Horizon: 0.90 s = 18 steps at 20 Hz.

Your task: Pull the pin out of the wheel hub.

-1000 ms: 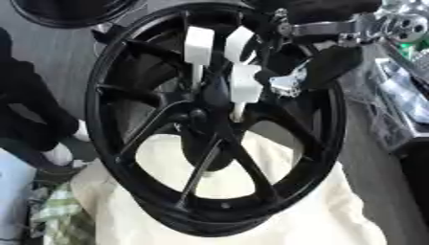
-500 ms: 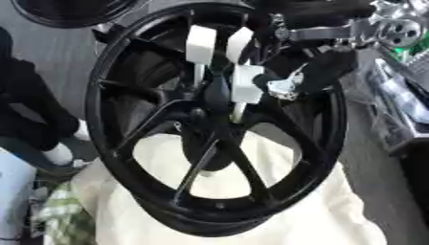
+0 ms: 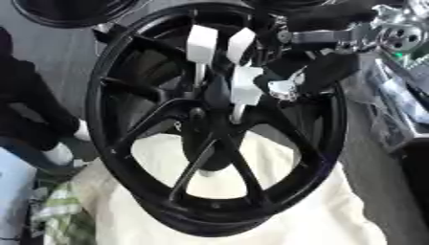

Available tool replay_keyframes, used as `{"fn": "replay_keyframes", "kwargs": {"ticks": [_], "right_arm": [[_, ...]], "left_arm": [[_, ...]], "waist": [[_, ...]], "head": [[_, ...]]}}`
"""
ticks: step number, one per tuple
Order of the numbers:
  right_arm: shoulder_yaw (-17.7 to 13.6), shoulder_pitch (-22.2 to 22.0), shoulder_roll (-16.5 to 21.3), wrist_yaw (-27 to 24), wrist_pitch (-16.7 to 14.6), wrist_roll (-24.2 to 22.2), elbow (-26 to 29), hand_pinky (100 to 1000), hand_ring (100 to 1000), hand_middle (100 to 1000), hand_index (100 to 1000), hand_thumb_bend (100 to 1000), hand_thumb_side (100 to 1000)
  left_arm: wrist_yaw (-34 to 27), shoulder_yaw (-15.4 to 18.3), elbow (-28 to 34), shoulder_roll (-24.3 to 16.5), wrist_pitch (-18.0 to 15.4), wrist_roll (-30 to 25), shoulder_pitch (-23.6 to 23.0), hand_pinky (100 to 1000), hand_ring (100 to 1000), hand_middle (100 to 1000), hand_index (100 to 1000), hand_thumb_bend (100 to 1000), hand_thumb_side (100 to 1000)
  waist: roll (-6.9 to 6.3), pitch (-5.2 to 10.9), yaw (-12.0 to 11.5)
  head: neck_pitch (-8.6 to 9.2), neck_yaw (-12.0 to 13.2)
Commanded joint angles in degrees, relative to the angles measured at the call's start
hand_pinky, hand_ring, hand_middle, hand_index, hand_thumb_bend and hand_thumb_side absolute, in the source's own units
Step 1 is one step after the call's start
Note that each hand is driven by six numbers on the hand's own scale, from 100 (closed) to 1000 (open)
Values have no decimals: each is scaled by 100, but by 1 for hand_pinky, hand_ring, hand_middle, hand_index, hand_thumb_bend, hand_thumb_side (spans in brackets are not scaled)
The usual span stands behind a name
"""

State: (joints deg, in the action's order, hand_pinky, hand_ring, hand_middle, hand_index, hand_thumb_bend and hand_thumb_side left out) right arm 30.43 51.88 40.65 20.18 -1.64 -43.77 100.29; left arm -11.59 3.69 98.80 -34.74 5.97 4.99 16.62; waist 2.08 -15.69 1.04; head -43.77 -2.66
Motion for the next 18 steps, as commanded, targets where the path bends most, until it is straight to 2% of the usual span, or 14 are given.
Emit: {"fn": "replay_keyframes", "kwargs": {"ticks": [1, 8, 18], "right_arm": [[-13, 42, 136, 52, 45, 10, 85, 681, 725, 647, 858, 100, 766], [17, 12, 103, 96, 68, 2, 58, 680, 726, 648, 868, 100, 793], [42, -31, 56, 251, 8, 42, -39, 682, 735, 656, 884, 100, 905]], "left_arm": [[15, 56, 55, -116, 2, -9, 35, 731, 664, 544, 735, 100, 711], [21, 59, 58, -110, 5, -10, 28, 732, 663, 543, 735, 100, 713], [21, 82, 57, -96, 7, -1, 14, 732, 662, 543, 735, 100, 713]], "waist": [[-8, 83, -11], [9, 81, -38], [27, 84, -69]], "head": [[-34, -20], [-34, -30], [-34, -60]]}}
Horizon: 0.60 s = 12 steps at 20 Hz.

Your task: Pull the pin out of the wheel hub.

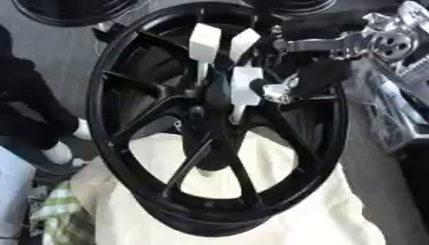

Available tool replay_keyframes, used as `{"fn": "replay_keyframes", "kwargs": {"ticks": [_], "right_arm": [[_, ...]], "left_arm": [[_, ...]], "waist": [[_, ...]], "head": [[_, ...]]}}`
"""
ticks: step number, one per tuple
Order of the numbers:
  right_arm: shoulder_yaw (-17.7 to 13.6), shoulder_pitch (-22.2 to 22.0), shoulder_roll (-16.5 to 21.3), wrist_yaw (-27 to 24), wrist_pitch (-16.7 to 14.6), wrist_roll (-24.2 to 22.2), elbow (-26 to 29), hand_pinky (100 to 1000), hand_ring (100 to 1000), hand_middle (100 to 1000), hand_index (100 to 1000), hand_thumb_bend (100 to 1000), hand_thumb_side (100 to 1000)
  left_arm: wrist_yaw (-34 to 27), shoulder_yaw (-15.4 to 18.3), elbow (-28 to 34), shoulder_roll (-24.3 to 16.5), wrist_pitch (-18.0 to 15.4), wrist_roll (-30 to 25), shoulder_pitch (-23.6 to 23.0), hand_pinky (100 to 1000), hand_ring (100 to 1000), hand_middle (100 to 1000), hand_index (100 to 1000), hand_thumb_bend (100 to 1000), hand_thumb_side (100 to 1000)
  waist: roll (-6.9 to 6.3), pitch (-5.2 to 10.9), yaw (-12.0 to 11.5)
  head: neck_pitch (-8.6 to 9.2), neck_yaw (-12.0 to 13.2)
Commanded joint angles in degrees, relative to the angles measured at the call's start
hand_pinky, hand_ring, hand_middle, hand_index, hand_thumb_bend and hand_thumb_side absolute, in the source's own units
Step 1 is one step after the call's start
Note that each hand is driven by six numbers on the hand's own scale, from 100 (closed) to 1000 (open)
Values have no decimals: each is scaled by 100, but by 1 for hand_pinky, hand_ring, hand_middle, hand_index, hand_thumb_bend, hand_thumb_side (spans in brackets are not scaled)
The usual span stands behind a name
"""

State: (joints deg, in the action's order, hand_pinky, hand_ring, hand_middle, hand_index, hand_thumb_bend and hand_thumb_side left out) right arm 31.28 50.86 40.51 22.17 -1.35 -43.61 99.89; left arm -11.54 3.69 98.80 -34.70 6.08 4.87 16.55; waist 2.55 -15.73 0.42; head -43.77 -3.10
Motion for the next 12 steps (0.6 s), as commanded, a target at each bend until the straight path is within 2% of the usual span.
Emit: {"fn": "replay_keyframes", "kwargs": {"ticks": [1, 6, 12], "right_arm": [[-39, 66, 66, 66, -29, 35, -8, 683, 735, 656, 885, 100, 910], [-30, 40, 50, 129, -70, 65, -55, 686, 740, 662, 890, 100, 924], [-23, 13, 18, 220, -132, 81, -141, 686, 740, 661, 890, 100, 862]], "left_arm": [[15, 85, 58, -100, -5, 14, 18, 732, 662, 543, 735, 100, 713], [16, 98, 57, -96, -5, 26, -5, 732, 661, 543, 734, 100, 715], [20, 100, 53, -89, 1, 24, -13, 733, 660, 542, 734, 100, 715]], "waist": [[-20, 87, -12], [-16, 83, -32], [-4, 71, -60]], "head": [[-34, -21], [-34, -42], [-34, -58]]}}
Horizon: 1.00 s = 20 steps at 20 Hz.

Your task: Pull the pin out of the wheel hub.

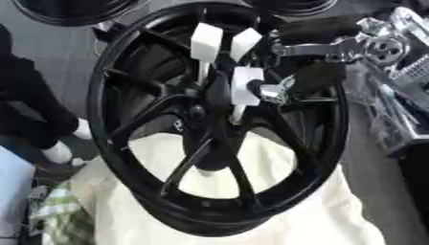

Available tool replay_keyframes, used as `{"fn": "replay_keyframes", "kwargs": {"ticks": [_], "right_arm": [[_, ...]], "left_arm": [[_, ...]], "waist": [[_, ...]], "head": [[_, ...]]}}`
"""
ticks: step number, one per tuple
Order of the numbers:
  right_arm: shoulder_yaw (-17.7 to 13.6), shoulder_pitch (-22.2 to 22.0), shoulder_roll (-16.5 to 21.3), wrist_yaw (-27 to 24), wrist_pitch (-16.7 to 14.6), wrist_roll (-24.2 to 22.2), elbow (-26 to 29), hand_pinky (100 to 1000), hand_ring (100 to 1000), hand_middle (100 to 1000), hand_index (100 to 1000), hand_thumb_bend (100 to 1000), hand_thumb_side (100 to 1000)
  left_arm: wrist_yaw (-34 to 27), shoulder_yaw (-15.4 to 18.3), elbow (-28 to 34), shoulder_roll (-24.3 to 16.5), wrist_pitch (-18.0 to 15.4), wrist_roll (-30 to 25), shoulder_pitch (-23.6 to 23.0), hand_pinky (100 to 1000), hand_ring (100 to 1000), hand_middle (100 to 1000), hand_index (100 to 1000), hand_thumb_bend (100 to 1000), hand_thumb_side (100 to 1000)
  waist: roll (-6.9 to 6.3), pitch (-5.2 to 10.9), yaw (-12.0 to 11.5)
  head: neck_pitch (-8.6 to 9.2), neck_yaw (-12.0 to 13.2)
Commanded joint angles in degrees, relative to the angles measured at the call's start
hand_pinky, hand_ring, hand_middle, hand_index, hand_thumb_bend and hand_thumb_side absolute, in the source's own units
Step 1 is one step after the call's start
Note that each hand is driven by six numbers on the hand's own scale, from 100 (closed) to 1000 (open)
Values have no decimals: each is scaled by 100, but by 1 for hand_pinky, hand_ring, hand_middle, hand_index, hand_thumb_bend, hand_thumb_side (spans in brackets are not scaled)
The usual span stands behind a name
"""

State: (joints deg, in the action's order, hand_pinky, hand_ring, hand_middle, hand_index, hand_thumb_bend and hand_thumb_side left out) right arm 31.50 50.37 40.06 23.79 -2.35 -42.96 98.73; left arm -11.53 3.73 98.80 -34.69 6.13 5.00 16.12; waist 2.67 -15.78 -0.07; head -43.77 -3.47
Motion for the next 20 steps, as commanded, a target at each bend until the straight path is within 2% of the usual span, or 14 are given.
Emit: {"fn": "replay_keyframes", "kwargs": {"ticks": [1, 12, 17, 20], "right_arm": [[-46, 57, 61, 73, -37, 23, -38, 685, 739, 660, 889, 100, 859], [-25, 23, 41, 89, -49, 92, -77, 674, 720, 634, 861, 100, 793], [-19, 14, 46, -109, 112, 153, -10, 651, 691, 589, 823, 100, 753], [-18, 4, 72, -282, 241, 214, 62, 632, 669, 556, 794, 100, 692]], "left_arm": [[21, 97, 52, -89, -4, 12, 28, 733, 660, 542, 734, 100, 716], [25, 98, 45, -78, 8, 0, 19, 733, 660, 543, 735, 100, 719], [33, 98, 47, -77, 16, -12, 16, 733, 659, 543, 735, 100, 719], [35, 102, 45, -76, 19, -11, 4, 733, 659, 543, 735, 100, 719]], "waist": [[-15, 73, -14], [-1, 58, -52], [-5, 55, -60], [-8, 55, -54]], "head": [[-34, -22], [-34, -33], [-34, -35], [-34, -35]]}}
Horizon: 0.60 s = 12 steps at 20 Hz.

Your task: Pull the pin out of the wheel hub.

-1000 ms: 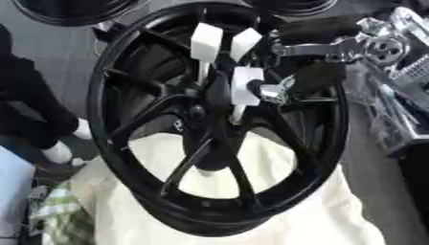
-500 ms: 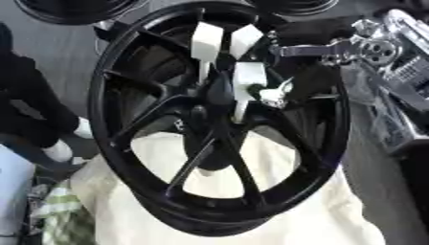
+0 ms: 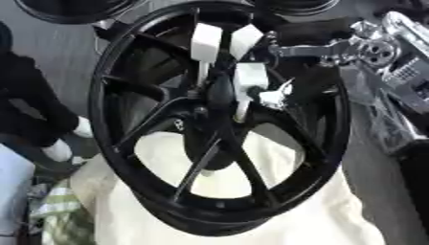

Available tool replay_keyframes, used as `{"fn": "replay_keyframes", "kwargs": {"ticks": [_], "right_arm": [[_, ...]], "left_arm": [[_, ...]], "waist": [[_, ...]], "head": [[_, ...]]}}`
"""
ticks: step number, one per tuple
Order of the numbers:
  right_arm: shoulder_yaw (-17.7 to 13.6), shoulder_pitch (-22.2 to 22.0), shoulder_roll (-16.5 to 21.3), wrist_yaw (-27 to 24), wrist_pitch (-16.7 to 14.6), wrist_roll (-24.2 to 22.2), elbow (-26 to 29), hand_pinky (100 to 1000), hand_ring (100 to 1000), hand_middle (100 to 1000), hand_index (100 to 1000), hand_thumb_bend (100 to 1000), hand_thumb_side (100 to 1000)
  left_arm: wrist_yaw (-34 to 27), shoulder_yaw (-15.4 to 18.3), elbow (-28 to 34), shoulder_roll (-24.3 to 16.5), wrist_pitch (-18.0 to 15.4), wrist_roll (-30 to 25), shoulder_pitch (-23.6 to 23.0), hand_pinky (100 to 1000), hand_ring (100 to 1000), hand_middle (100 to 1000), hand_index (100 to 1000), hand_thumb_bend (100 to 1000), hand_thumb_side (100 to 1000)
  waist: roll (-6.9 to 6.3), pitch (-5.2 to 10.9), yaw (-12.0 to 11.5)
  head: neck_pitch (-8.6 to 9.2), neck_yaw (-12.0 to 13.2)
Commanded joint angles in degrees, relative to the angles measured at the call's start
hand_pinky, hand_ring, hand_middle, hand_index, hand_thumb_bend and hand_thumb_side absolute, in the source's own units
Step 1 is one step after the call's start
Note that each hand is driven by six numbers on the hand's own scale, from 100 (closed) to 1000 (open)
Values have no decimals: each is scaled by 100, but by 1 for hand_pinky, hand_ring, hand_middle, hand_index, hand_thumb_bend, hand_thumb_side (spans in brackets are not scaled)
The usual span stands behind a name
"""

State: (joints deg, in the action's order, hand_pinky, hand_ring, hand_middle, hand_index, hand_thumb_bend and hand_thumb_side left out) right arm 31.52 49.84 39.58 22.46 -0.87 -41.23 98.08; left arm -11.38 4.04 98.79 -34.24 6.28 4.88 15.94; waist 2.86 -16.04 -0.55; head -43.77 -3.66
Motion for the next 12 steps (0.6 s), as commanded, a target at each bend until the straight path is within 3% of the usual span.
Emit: {"fn": "replay_keyframes", "kwargs": {"ticks": [1, 12], "right_arm": [[-25, 55, 130, -218, 136, 64, 155, 626, 662, 543, 785, 100, 677], [-156, 18, 253, -1061, 741, 427, 468, 536, 558, 378, 635, 100, 471]], "left_arm": [[20, 71, 45, -121, 5, 0, 21, 733, 659, 543, 735, 100, 719], [19, 83, 46, -126, -5, 10, 4, 733, 659, 540, 735, 100, 715]], "waist": [[-28, 81, -3], [-69, 89, 42]], "head": [[-34, -20], [-34, -90]]}}
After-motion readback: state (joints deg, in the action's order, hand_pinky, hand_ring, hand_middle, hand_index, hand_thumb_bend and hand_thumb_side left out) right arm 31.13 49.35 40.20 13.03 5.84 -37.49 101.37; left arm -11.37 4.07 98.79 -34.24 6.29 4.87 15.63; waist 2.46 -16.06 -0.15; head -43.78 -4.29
